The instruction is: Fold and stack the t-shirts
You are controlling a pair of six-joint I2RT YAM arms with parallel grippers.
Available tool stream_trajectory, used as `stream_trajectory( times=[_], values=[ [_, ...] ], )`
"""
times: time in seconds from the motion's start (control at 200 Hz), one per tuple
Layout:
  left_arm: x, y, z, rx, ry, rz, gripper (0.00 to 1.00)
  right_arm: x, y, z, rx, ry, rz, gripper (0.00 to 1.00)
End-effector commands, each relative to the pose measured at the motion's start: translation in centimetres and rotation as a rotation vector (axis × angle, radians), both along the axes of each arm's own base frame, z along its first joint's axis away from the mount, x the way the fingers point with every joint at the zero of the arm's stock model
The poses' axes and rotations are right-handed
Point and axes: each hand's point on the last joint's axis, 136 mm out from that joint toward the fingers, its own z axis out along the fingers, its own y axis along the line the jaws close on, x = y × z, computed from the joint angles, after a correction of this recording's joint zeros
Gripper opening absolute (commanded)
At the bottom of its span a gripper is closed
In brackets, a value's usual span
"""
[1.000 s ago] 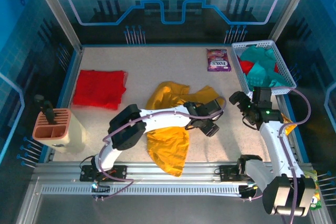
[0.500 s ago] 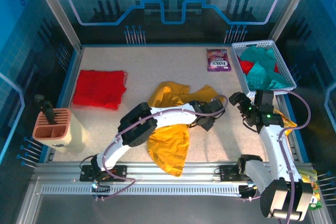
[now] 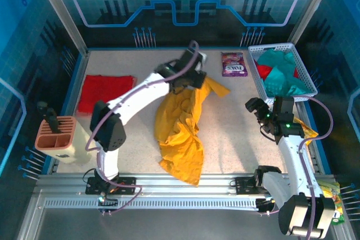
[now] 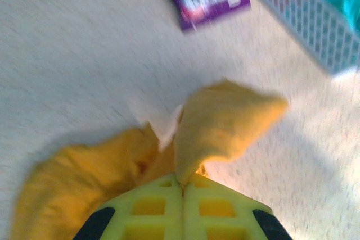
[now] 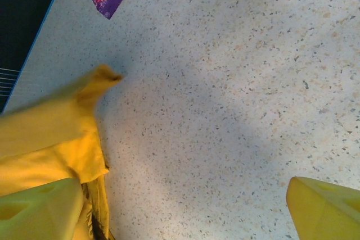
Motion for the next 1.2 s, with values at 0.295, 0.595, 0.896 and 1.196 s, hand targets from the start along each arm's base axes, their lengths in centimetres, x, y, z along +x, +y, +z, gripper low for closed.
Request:
stream_trajectory(
  times=[0.295, 0.595, 0.896, 1.196],
  values=[
    [10.0, 19.2, 0.4, -0.175, 0.101, 0.437, 0.41, -0.2, 1.6, 1.0, -0.055, -0.014, 0.094, 0.93],
    [3.6, 12.0, -4.7, -0.271, 0.304, 0.314, 0.66, 0.4, 2.9, -0.1, -0.092, 0.011, 0.141, 0.94],
    [-6.2, -0.4, -10.0, -0.050, 0.383, 0.167, 0.66, 1.5, 4.4, -0.9, -0.115, 0.024, 0.210, 0.96],
    [-10.6, -3.6, -19.6, 0.243, 0.530, 0.221, 0.62, 1.0, 4.0, -1.3, -0.132, 0.022, 0.200, 0.96]
  ],
)
